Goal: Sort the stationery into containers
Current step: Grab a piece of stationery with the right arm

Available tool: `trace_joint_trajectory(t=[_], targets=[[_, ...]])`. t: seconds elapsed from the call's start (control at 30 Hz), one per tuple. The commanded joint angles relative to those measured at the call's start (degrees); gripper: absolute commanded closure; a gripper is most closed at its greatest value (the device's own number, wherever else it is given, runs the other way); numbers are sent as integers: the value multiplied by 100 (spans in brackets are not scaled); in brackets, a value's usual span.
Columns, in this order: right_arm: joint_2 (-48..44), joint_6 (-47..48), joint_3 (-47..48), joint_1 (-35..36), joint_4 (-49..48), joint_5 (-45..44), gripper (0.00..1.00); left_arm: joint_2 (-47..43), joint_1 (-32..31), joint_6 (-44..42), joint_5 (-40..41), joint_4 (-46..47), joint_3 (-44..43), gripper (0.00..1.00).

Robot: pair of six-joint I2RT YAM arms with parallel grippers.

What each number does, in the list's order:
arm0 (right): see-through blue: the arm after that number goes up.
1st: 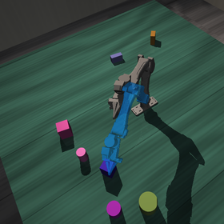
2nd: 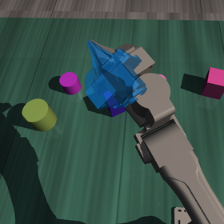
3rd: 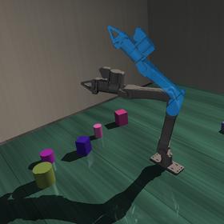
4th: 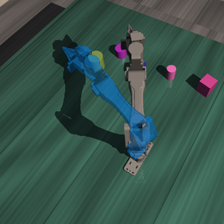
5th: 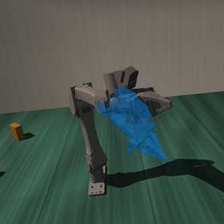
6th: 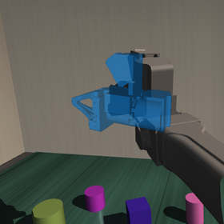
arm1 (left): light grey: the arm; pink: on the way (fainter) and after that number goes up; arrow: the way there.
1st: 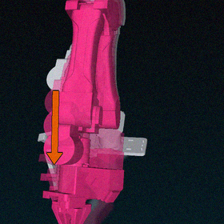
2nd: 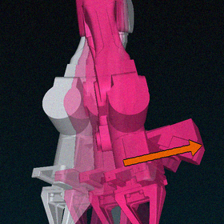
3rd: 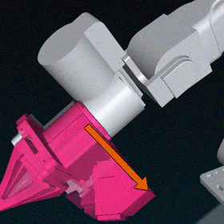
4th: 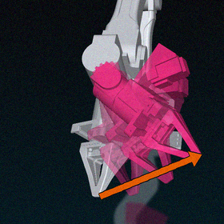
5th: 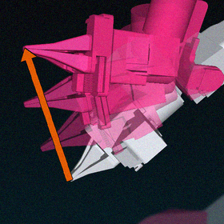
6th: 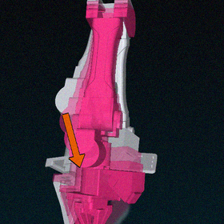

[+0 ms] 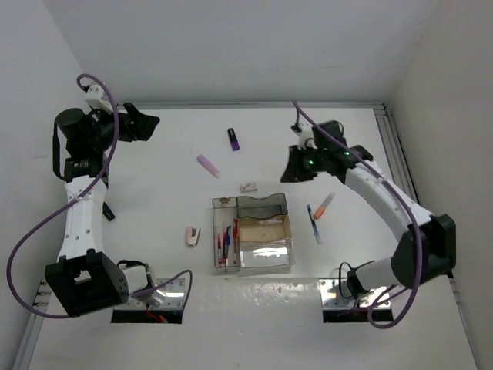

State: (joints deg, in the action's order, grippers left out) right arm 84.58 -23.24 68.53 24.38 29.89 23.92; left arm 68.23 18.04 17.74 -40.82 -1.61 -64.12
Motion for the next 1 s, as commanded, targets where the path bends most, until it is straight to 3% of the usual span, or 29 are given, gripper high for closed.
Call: trace_joint_trajectory(t=[0.0,0.07,0.27,0.53,0.97], targets=[[-607,1154,-901,-381,1361,-492,84,42,-257,-692,240,-147,-251,1],[-994,1514,-1734,-548,1484,-957,83,94,-432,-684,372,-95,-189,1],[-1663,1490,-2800,-601,1223,-1372,71,77,-776,-719,540,-76,-22,1],[-1260,1173,-2767,-680,1098,-2057,71,51,-943,-851,750,-191,-101,1],[-179,664,-2643,-786,413,-2093,72,50,-987,-965,926,-252,-83,0]])
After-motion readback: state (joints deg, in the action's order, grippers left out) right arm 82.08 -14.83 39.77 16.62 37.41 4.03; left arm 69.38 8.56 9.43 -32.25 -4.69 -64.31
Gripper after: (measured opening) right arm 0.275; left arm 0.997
